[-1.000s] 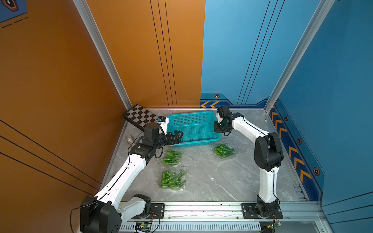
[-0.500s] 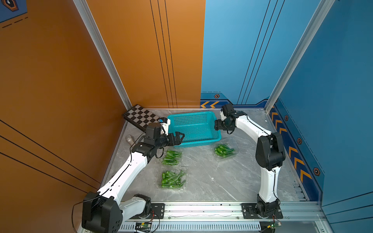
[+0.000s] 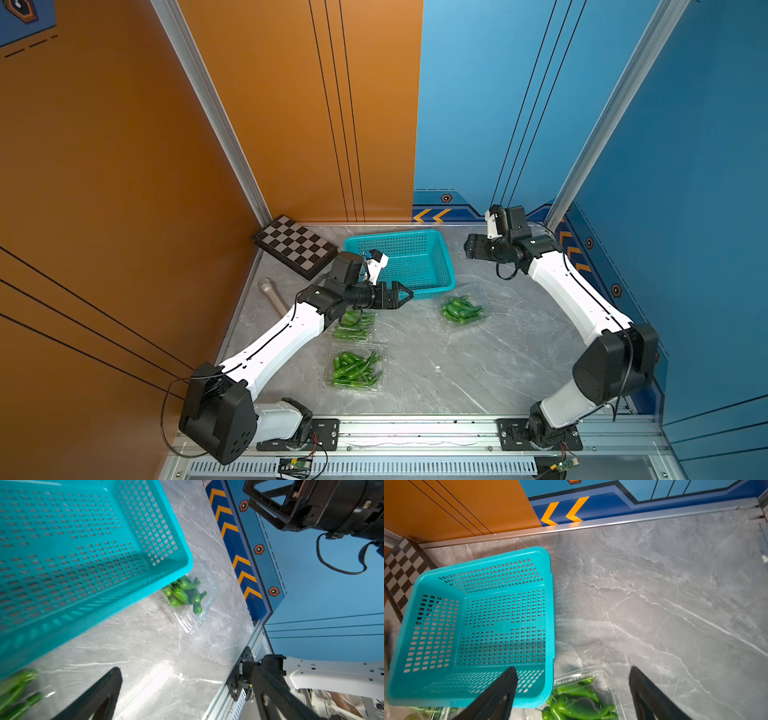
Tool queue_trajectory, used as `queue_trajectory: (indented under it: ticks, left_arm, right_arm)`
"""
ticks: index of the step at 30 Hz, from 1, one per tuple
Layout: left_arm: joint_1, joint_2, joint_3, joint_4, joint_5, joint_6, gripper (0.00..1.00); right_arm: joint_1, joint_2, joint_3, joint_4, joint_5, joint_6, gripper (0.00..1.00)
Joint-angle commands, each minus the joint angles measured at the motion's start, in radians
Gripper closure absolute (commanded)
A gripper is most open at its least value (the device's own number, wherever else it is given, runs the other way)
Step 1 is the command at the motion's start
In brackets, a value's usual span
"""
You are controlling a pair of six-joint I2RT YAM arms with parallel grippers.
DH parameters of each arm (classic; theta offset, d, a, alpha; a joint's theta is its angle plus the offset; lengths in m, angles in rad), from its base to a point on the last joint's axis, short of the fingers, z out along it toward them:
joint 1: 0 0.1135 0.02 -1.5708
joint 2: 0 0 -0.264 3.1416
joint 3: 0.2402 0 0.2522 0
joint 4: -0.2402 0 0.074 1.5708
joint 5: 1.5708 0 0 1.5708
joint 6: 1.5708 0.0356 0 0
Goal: Take small green peppers out of containers
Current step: Move the basket to the center of the board.
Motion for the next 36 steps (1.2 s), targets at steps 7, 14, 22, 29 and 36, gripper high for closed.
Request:
queue_trajectory:
  ticks: [7, 14, 22, 29, 36]
  left_arm:
    - [-0.163, 0.147, 0.078, -0.019, 0.002, -0.060, 0.03]
    - [-0.162, 0.227, -0.036, 0.250, 0.048, -0.173, 0.06]
    - [-0.160, 0.346, -0.042, 0.361, 0.019, -0.217, 0.18]
    - [-0.143, 0.390, -0.048, 0.362, 0.009, -0.223, 0.25]
    - [-0.129, 0.405, -0.081, 0.362, -0.020, -0.231, 0.33]
  right_arm:
    - [-0.027, -0.274, -0.388, 0.010, -0.048, 0.144, 0.16]
    - [-0.067, -0.334, -0.533, 0.062, -0.117, 0.194, 0.16]
    - [-0.174, -0.342, -0.589, 0.153, -0.206, 0.229, 0.16]
    - [-0.204, -0.261, -0.586, 0.228, -0.284, 0.251, 0.17]
    - [-0.211, -0.194, -0.572, 0.285, -0.310, 0.261, 0.19]
